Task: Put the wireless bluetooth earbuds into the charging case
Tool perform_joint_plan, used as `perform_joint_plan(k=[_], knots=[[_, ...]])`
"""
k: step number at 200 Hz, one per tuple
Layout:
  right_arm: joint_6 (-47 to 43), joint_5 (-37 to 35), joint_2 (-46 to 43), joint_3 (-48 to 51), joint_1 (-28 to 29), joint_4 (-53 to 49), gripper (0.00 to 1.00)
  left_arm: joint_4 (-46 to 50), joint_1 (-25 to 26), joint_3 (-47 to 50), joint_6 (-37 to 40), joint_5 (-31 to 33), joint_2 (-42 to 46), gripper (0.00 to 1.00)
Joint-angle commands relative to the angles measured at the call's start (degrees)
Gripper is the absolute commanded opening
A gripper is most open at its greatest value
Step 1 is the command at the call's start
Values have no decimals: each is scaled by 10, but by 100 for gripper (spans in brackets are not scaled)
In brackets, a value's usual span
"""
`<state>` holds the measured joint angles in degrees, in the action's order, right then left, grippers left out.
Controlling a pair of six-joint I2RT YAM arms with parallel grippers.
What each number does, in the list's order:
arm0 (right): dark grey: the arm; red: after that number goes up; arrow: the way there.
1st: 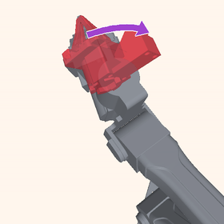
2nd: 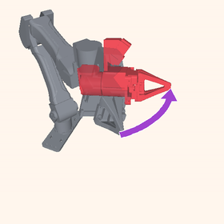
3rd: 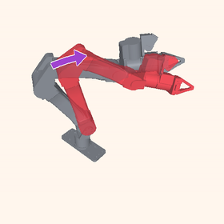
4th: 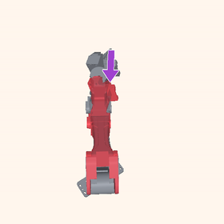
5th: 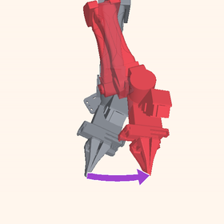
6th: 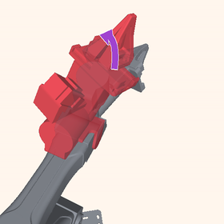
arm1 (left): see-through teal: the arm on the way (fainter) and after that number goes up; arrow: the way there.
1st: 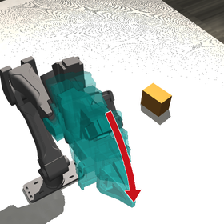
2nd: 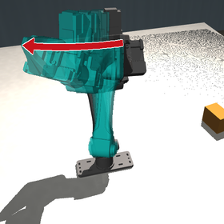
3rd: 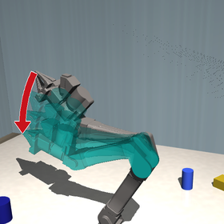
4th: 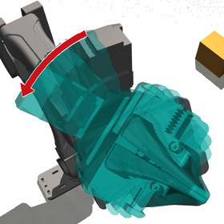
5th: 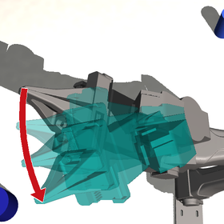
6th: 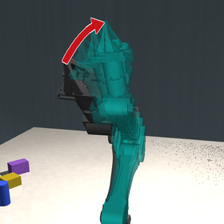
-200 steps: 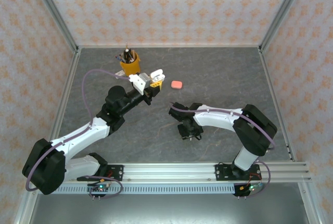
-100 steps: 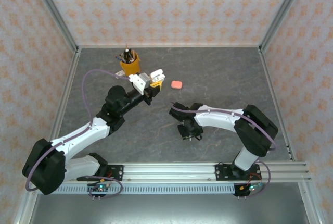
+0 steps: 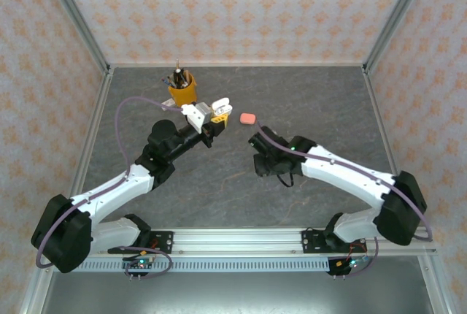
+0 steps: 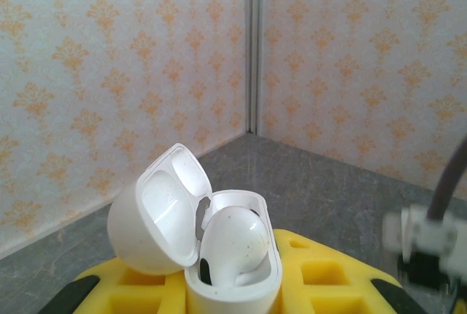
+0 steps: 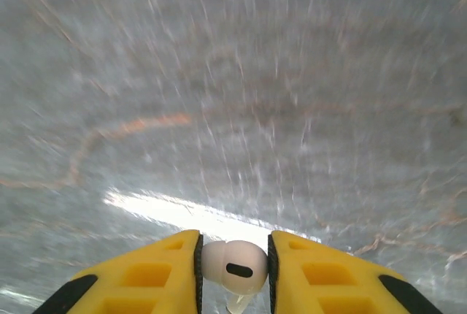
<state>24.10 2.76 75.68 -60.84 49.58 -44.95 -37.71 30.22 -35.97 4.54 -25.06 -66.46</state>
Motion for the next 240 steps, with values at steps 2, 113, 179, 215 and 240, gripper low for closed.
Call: perform_joint_plan(k=[2,113,179,215,240], knots=[[-26,-69,-44,-59,-8,-4,28,3,-5,-32,2,-25,20,0],[-214,-89,-99,-152,-13,296,29,17,11,-78,16,-78,-7,0],[-227,-60,-63,-148,-13,370,29,11,19,-93,16,-74,-20,0],[-225,-53,-50,-146,-13,382,29,8,21,-94,14,-70,-21,0],[-219,-48,-43,-144,-13,379,29,7,20,-95,15,-68,-20,0]])
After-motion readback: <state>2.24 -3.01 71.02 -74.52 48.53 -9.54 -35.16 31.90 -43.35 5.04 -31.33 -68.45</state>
